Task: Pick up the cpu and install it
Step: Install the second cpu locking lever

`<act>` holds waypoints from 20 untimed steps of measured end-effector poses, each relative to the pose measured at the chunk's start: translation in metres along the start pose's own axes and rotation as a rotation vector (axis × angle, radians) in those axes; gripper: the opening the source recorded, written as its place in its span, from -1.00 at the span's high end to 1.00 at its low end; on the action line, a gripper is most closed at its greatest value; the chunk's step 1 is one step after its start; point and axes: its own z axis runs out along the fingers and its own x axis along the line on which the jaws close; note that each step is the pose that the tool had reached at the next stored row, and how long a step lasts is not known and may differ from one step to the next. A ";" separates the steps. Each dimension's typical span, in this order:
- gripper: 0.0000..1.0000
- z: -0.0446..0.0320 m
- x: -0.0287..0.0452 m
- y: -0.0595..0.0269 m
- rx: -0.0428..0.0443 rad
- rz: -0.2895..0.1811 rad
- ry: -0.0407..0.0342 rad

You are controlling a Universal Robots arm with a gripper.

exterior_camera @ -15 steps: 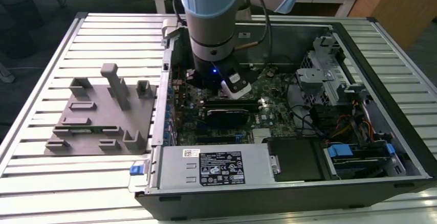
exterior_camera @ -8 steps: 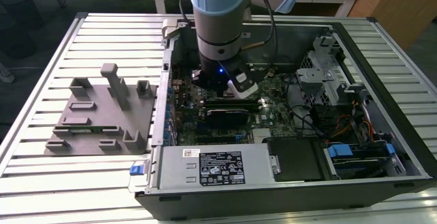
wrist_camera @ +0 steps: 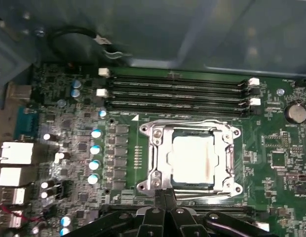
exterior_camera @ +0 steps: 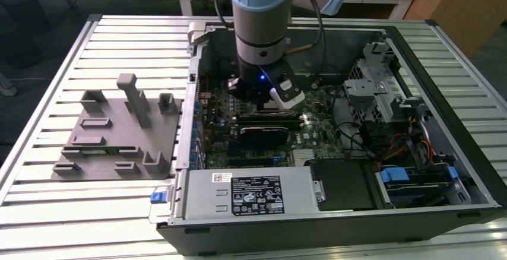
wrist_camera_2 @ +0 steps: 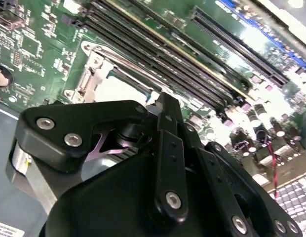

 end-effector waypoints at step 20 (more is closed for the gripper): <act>0.79 0.0084 -0.0308 0.0282 0.0324 -0.002 0.0005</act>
